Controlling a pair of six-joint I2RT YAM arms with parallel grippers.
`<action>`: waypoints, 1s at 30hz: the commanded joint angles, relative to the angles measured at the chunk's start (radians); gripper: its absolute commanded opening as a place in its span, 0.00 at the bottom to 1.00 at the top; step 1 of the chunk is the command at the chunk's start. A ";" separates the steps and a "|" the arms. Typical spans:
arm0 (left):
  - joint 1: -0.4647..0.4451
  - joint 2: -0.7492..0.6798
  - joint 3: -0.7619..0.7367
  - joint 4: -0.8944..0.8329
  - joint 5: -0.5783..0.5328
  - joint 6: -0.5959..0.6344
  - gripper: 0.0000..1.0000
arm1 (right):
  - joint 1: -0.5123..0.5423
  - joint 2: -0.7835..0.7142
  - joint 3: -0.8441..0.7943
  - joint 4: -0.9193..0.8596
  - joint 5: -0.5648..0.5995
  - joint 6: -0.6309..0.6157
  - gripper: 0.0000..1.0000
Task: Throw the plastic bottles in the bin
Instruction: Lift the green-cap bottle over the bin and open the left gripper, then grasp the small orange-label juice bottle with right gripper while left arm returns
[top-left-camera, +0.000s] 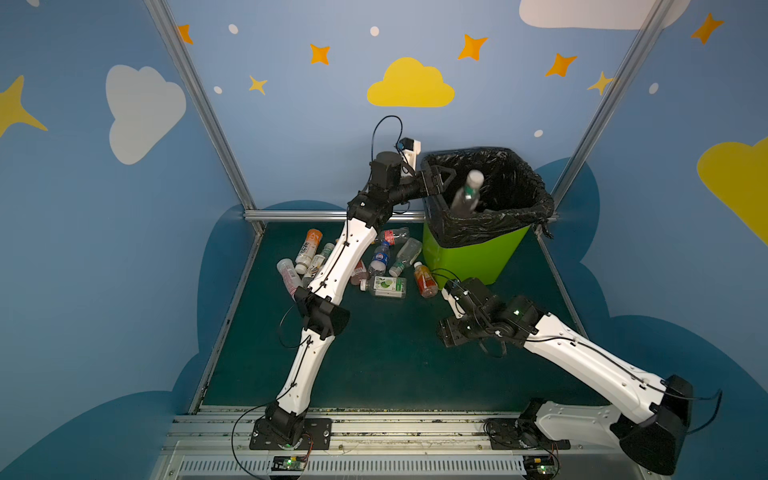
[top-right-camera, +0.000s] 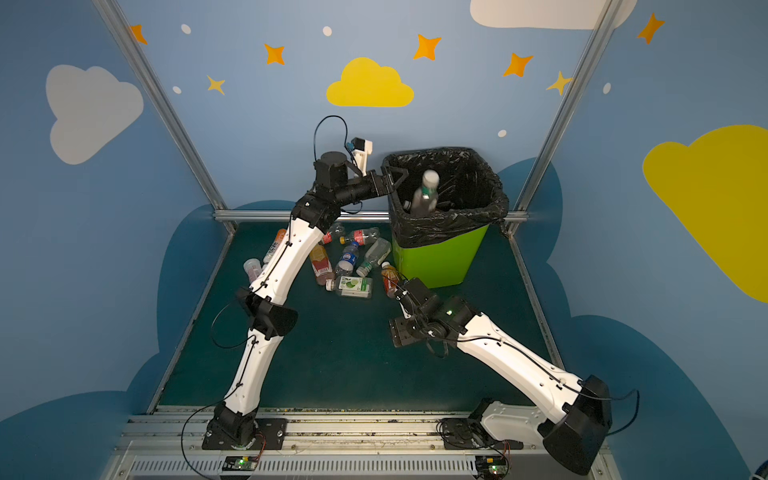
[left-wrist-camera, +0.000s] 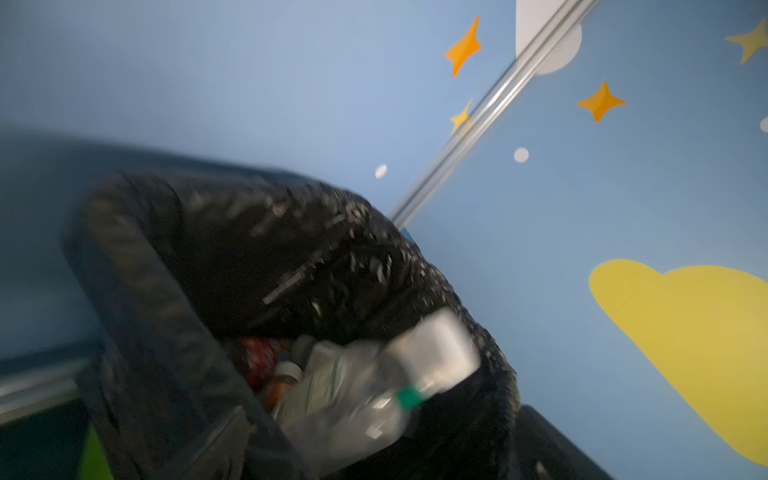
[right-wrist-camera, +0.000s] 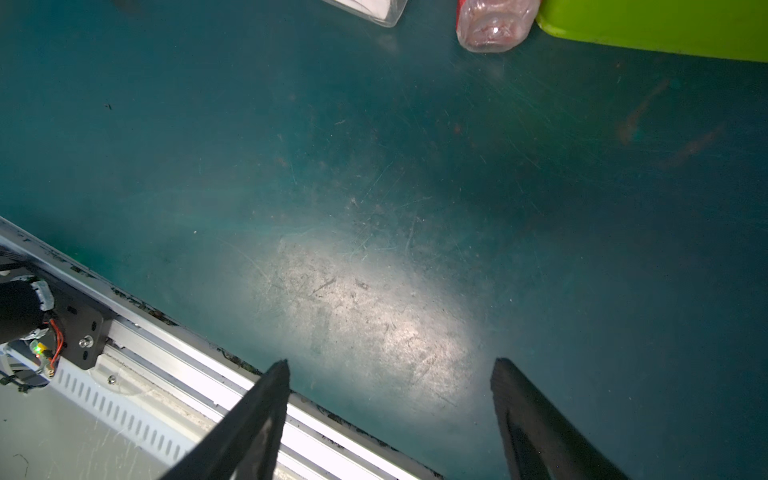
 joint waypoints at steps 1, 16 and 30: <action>0.013 -0.222 -0.011 -0.052 -0.072 0.091 1.00 | -0.011 -0.046 -0.017 0.004 0.005 -0.003 0.77; 0.295 -0.881 -0.989 -0.386 -0.355 0.143 1.00 | -0.021 0.154 0.118 0.121 0.068 -0.086 0.80; 0.341 -1.248 -1.674 -0.314 -0.350 0.034 1.00 | -0.062 0.678 0.543 0.032 0.294 -0.124 0.83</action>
